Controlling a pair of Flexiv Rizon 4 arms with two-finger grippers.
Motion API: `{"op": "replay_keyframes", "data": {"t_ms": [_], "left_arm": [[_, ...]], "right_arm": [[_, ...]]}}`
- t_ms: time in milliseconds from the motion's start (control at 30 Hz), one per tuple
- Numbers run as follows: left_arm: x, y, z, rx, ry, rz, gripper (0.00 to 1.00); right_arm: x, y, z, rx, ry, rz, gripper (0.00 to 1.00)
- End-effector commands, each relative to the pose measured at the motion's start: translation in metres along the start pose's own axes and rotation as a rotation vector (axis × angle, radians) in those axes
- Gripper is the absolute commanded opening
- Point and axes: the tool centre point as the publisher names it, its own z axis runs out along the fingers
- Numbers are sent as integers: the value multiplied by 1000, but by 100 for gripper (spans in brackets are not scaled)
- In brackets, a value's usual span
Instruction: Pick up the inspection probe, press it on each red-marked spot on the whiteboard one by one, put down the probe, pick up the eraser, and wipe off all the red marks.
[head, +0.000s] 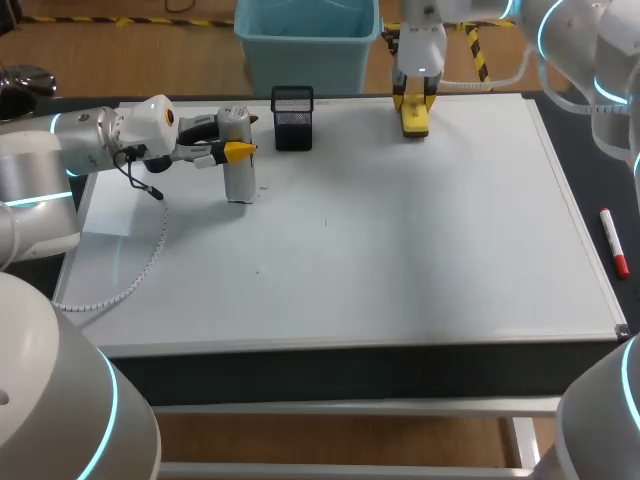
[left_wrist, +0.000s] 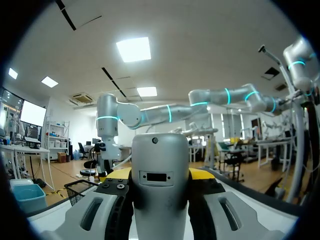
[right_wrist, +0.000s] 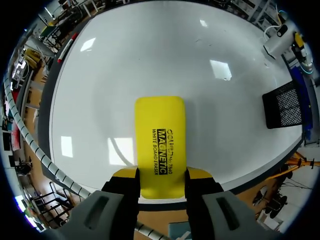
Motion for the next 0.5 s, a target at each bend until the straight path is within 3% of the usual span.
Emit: {"op": "replay_keyframes", "data": {"t_ms": [33,167,200,233,300,433,500], "left_arm": [[0,0,0,2,0,1,0],[0,0,0,2,0,1,0],[0,0,0,2,0,1,0],[0,0,0,2,0,1,0],[0,0,0,2,0,1,0],[0,0,0,2,0,1,0],[0,0,0,2,0,1,0]], "right_arm": [[-2,-6,3,-10,-10,-17,0],[-3,-5,4,-11,-1,-18,0],[-2,-5,4,-12,0,-18,34],[-2,-5,4,-12,-1,-18,46],[-1,-4,5,-15,1,-12,41],[1,-3,6,-17,1,-6,42],[2,-3,7,-17,0,-4,32]]}}
